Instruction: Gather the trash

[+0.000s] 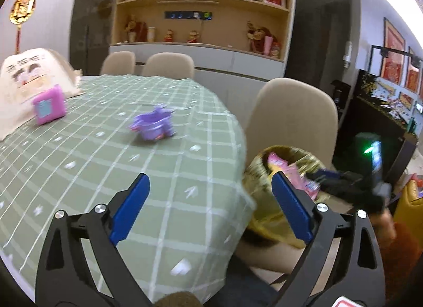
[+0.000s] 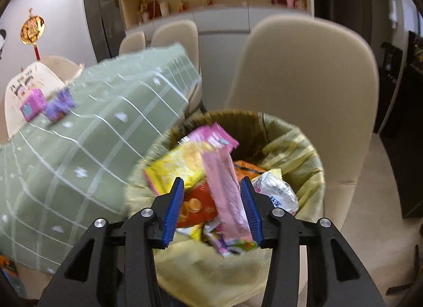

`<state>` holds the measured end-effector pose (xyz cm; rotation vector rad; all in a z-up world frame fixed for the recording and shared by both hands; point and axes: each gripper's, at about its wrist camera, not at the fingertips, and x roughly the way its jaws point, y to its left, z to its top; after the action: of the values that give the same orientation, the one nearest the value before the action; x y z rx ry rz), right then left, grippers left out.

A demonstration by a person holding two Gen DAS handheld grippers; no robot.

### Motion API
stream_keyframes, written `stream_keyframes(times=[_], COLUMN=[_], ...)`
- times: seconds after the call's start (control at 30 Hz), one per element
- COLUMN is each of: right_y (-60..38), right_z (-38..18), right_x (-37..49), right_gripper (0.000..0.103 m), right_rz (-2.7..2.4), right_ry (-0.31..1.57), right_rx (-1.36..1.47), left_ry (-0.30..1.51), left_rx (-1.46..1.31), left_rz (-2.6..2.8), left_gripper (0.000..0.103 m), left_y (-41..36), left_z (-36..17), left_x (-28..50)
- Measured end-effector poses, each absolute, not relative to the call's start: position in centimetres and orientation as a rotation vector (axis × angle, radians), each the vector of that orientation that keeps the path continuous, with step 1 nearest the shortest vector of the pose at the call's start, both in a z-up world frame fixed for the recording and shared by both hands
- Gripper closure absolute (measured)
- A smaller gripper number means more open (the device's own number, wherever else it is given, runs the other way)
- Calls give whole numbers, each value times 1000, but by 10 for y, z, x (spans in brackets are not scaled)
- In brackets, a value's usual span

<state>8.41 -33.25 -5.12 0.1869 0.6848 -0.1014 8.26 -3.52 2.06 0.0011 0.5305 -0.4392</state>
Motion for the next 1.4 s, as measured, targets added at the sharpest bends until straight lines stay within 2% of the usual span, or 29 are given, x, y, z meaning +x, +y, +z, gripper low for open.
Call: stream_keyframes(times=[0.23,0.6,0.73,1.4], right_y=[-264,-191,-176,-173], right_z=[-12,-15,-16,-24], right_x=[15,-41,-43,-41], right_gripper=[60,60,60,60], right_rz=[64,21,45,62], right_ry=[584,502,504,536], right_rx=[180,76,36,64], left_ry=[527,460,426,493], left_rx=[-35,54,49,74], left_rz=[-309,-140,-99,-73], left_gripper=[14,14,14,14], left_y=[11,25,29,25], left_z=[12,8,13,2], left_x=[49,-8,-16,-14])
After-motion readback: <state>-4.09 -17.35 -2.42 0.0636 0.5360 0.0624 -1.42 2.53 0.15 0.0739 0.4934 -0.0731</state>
